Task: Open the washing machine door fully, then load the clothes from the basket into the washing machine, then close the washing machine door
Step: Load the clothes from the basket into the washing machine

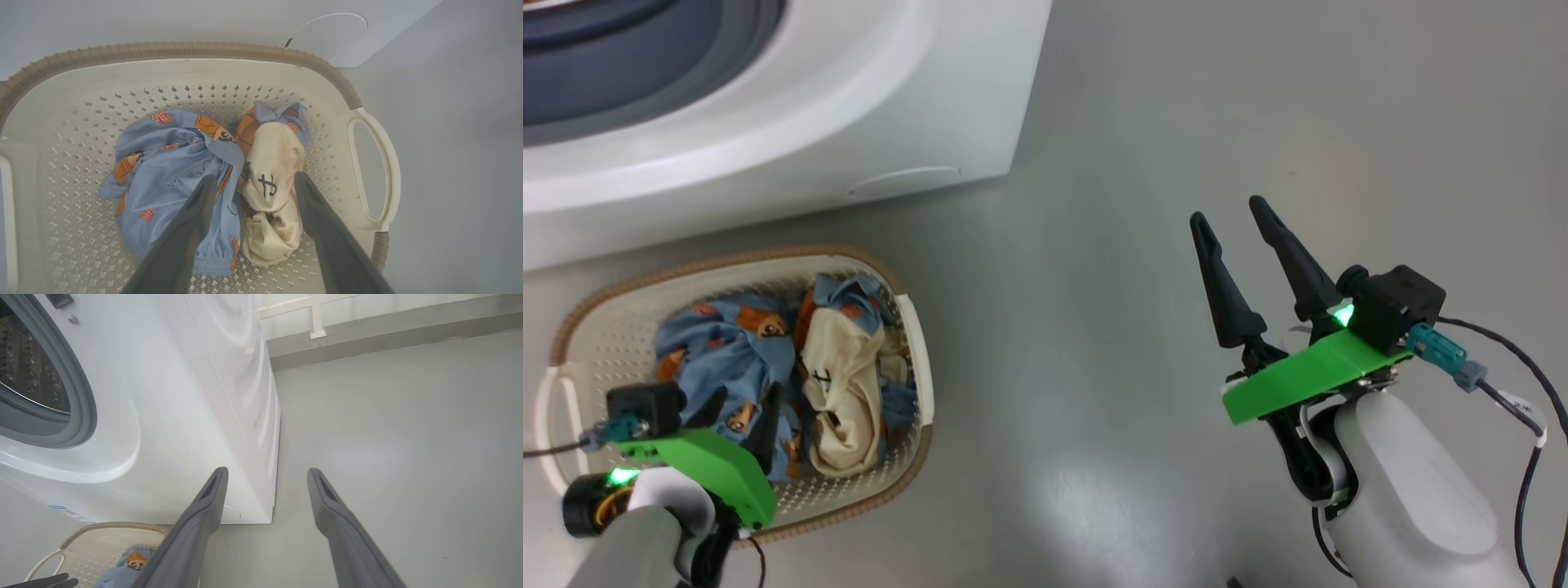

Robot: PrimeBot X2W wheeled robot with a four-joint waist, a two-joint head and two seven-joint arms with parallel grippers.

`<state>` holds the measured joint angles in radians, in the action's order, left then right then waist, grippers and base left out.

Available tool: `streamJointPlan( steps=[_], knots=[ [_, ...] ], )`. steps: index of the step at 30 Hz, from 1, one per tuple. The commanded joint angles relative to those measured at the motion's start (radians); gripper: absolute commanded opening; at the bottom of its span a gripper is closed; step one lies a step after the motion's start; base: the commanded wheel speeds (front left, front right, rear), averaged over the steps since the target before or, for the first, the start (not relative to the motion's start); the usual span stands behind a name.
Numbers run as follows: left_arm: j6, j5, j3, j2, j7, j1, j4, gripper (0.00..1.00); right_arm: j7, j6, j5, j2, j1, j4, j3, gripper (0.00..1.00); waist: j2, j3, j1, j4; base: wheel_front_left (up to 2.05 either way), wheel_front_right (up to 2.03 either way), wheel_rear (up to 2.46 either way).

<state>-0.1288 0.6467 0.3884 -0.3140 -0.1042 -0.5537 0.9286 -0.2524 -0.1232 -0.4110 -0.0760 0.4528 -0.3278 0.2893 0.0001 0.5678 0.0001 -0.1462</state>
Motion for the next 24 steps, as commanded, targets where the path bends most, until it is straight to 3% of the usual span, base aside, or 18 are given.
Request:
streamJointPlan(
  steps=[1, 15, 24],
  knots=[
    [-0.002, 0.024, -0.010, -0.047, 0.009, -0.033, 0.028, 1.00, -0.009, -0.008, 0.013, 0.010, 0.007, 0.026, 0.023, 1.00, -0.0001, 0.068, -0.0001, -0.016, 0.00, 0.00, 0.00],
    [-0.002, 0.114, 0.099, -0.087, 0.033, -0.172, 0.161, 1.00, -0.009, -0.008, 0.040, 0.021, 0.068, 0.041, 0.029, 1.00, -0.0001, 0.194, -0.0001, -0.035, 0.00, 0.00, 0.00],
    [-0.002, 0.155, 0.106, -0.111, 0.040, -0.263, 0.274, 1.00, -0.009, -0.008, 0.052, 0.024, 0.097, 0.056, 0.047, 1.00, -0.0001, 0.265, -0.0001, -0.054, 0.00, 0.00, 0.00]
  ],
)
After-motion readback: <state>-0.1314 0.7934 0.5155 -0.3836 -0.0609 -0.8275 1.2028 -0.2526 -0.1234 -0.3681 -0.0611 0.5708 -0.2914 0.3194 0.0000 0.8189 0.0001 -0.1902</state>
